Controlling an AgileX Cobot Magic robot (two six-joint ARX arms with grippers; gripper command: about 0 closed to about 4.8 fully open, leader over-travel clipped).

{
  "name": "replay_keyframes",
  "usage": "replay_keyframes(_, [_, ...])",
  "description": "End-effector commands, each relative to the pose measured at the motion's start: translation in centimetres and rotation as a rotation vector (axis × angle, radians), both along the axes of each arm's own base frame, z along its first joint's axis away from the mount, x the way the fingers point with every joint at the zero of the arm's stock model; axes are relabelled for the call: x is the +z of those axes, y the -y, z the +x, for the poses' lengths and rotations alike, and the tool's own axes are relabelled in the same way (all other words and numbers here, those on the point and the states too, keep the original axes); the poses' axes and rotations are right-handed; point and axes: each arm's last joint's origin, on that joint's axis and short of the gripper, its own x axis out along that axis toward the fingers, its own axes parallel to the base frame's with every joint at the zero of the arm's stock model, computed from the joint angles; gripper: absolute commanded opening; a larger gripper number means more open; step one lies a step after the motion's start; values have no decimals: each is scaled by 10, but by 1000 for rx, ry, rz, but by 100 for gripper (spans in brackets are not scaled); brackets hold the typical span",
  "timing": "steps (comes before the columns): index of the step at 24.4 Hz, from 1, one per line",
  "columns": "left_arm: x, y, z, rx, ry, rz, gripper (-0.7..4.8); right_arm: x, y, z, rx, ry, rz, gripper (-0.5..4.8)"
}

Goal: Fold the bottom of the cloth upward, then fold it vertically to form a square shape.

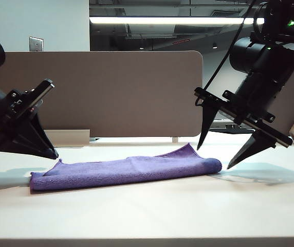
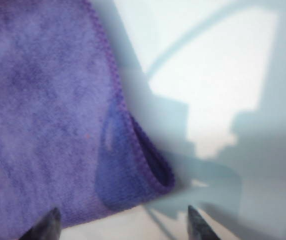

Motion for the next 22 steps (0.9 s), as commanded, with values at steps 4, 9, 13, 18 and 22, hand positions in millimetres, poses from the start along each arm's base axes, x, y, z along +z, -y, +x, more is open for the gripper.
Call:
replay_keyframes(4, [2, 0, 1, -14, 14, -18, -3, 4, -1, 4, 5, 57, 8, 298])
replay_keyframes(9, [-1, 1, 2, 2, -14, -31, -3, 1, -2, 7, 3, 65, 8, 292])
replay_keyframes(13, [-1, 1, 1, 0, -22, -31, -3, -9, -2, 7, 10, 17, 7, 293])
replay_keyframes(18, [-2, 1, 0, -9, -39, -40, -3, -10, -3, 8, 12, 20, 13, 293])
replay_keyframes(22, [-2, 1, 0, -9, -40, -40, -3, -9, -4, 9, 22, 29, 37, 261])
